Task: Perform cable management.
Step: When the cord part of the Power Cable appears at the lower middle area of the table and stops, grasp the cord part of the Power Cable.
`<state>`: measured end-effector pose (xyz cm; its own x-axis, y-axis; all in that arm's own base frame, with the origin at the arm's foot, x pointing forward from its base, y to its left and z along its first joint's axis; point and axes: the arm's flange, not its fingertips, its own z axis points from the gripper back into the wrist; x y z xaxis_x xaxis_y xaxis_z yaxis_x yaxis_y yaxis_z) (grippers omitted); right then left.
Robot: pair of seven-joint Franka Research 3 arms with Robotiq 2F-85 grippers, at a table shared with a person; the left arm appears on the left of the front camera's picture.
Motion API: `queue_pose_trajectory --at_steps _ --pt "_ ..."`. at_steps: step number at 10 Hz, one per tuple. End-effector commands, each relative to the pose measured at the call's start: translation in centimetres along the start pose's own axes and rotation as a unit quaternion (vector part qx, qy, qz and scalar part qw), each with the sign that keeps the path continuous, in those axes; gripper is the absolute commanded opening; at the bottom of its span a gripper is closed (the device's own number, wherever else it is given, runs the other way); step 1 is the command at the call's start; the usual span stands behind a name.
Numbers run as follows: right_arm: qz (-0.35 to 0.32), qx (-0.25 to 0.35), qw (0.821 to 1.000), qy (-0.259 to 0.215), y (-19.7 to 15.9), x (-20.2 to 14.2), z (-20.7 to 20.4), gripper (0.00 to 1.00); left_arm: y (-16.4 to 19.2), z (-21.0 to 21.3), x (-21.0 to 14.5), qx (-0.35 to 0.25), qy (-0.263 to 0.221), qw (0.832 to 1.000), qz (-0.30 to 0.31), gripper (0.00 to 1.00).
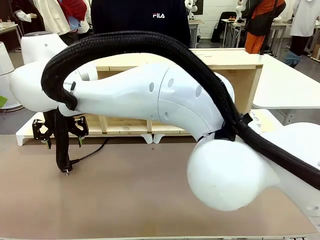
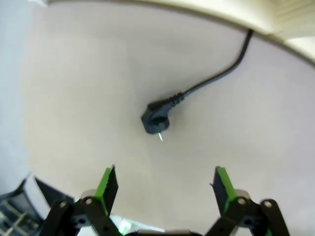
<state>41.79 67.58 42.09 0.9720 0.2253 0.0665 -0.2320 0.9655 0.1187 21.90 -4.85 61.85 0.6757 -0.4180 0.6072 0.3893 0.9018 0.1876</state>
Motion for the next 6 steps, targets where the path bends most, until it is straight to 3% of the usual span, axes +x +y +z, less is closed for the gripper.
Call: queue_pose_trajectory --at_steps 1,6 --pt "-0.043 0.005 0.999 -0.018 3.7 4.3 0.0 1.00 -0.1 -0.2 0.0 -0.001 -0.005 1.000 0.010 1.00" --pt "-0.077 0.001 0.997 0.003 3.3 6.6 -2.3 1.00 -0.1 -0.2 0.0 -0.001 -0.005 1.000 0.010 1.00"
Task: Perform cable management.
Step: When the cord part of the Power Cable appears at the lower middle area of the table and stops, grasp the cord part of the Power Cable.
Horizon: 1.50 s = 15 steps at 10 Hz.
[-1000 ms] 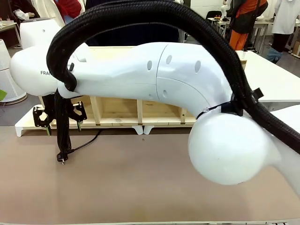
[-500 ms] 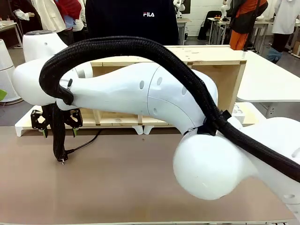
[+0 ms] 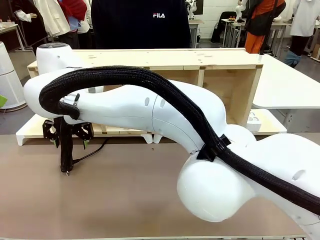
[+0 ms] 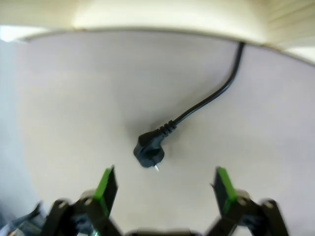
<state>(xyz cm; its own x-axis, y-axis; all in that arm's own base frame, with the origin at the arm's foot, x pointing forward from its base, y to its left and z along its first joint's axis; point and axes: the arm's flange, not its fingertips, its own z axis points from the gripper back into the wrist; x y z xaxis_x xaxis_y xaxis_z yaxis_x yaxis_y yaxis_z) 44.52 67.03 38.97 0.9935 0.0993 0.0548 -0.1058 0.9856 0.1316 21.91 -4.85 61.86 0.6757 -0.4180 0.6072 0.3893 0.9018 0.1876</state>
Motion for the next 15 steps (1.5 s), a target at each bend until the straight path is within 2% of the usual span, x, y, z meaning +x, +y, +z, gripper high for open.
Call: queue_pose_trajectory --at_steps 1,2,3,8,9,11,15 --pt "-0.013 -0.003 1.000 0.005 5.3 3.6 0.7 1.00 -0.1 -0.2 0.0 -0.001 -0.005 1.000 0.010 1.00" --pt "-0.011 -0.001 1.000 0.002 5.3 3.6 0.9 1.00 -0.1 -0.2 0.0 -0.001 -0.005 1.000 0.010 1.00" --pt "-0.001 -0.001 1.000 0.003 0.0 -0.1 -0.1 1.00 -0.1 -0.2 0.0 -0.001 -0.005 1.000 0.010 1.00" --pt "0.000 -0.003 1.000 0.002 0.0 -0.1 -0.1 1.00 -0.1 -0.2 0.0 -0.001 -0.005 1.000 0.010 1.00" --pt "0.015 -0.007 1.000 0.019 1.3 0.3 -1.5 1.00 -0.1 -0.2 0.0 -0.001 -0.005 1.000 0.010 1.00" --pt "0.047 -0.029 0.998 0.018 3.1 0.5 -2.9 1.00 -0.1 -0.2 0.0 -0.001 -0.005 1.000 0.010 1.00" --pt "0.048 -0.033 0.998 0.018 3.4 0.9 -3.1 1.00 -0.1 -0.2 0.0 -0.001 -0.005 1.000 0.010 1.00"
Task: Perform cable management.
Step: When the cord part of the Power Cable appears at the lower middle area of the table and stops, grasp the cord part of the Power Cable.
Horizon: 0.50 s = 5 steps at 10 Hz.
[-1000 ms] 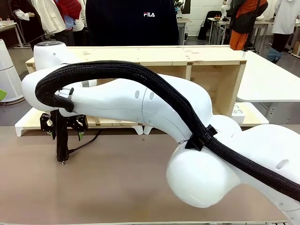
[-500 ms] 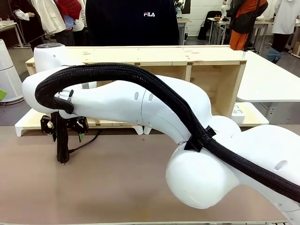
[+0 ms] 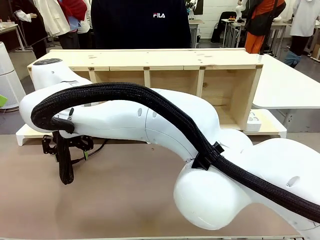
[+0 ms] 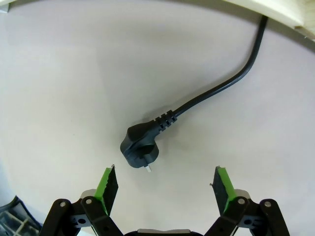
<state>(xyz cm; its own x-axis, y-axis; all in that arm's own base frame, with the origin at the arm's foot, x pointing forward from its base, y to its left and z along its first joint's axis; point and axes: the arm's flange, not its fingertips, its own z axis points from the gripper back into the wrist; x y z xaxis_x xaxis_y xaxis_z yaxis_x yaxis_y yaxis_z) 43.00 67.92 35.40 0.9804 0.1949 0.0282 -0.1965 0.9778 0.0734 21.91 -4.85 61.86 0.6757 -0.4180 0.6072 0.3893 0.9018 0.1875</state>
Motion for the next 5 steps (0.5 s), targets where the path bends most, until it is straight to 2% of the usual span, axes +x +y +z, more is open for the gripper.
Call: queue_pose_trajectory --at_steps 1,3,5 --pt "-0.006 0.003 1.000 -0.006 2.8 3.2 0.8 1.00 -0.1 -0.2 0.0 -0.001 -0.005 1.000 0.010 1.00" --pt "-0.023 0.002 1.000 0.010 4.0 4.7 0.1 1.00 -0.1 -0.2 0.0 -0.001 -0.005 1.000 0.010 1.00" --pt "-0.012 0.002 1.000 0.026 5.5 5.6 -1.0 1.00 -0.1 -0.2 0.0 -0.001 -0.005 1.000 0.010 1.00"
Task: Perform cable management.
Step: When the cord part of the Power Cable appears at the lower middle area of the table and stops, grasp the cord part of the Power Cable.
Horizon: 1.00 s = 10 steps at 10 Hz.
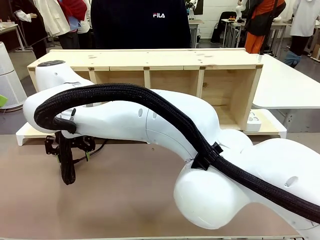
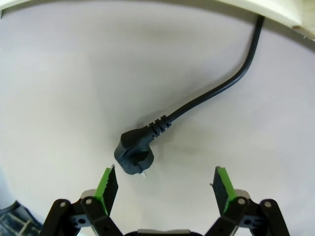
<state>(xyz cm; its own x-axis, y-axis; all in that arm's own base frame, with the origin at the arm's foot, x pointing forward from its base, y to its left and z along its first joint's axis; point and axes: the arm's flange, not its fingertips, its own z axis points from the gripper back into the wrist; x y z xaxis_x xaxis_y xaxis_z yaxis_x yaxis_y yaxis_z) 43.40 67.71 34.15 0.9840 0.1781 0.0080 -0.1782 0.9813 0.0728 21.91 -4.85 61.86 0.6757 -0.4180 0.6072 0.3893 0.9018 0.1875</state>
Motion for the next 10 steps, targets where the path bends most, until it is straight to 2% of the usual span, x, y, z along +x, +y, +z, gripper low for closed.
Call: queue_pose_trajectory --at_steps 1,4,10 --pt "-0.002 0.004 1.000 0.018 6.6 5.5 0.2 1.00 -0.1 -0.2 0.0 -0.001 -0.005 1.000 0.010 1.00" --pt "-0.008 0.035 0.999 0.003 8.2 6.4 0.3 1.00 -0.1 -0.2 0.0 -0.001 -0.005 1.000 0.010 1.00" --pt "-0.044 0.024 0.999 0.014 10.1 8.6 0.0 1.00 -0.1 -0.2 0.0 -0.001 -0.005 1.000 0.010 1.00"
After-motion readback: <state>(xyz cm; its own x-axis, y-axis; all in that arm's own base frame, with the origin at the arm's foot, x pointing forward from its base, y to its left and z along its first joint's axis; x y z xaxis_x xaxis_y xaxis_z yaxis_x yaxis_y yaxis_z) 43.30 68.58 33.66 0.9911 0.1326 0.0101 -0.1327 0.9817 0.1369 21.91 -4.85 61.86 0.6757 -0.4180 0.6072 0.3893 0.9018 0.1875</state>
